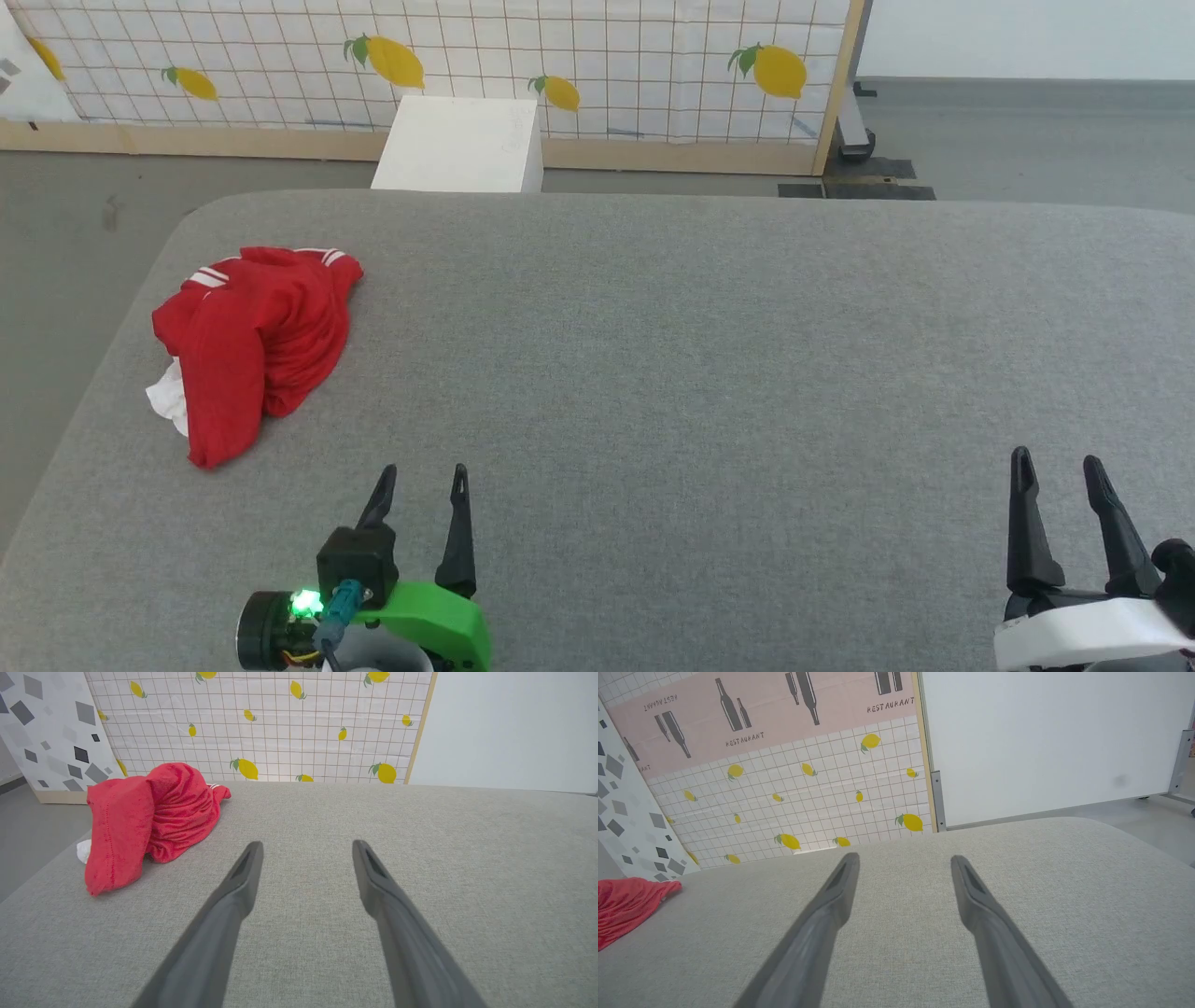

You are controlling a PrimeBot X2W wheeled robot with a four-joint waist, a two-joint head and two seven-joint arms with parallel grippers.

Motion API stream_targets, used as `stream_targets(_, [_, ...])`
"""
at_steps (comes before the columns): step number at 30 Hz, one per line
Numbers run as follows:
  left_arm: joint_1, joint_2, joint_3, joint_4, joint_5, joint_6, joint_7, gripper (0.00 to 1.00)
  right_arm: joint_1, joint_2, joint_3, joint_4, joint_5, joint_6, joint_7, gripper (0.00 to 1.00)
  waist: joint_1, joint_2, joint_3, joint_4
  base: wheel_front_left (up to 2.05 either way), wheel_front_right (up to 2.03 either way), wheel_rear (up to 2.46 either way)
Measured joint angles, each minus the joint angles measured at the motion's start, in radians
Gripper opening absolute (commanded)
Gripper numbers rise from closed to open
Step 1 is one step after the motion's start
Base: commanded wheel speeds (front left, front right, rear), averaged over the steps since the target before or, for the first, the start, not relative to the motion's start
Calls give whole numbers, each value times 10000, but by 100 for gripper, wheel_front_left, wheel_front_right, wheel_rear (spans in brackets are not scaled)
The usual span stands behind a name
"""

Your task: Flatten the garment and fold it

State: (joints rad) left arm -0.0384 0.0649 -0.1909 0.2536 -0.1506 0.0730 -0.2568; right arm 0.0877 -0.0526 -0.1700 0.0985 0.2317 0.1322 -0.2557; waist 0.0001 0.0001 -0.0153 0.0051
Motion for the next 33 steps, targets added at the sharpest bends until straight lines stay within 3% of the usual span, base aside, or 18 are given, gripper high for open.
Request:
stream_targets(18, [-12,52,12,-13,-6,84,-2,100,0,2,82,21,0,0,0,100,0,0,-36,262,0,0,0])
stream_targets(33, [-86,178,159,-146,-35,213,-4,100,0,8,274,23,-119,0,-2,100,0,0,49,1880,0,0,0])
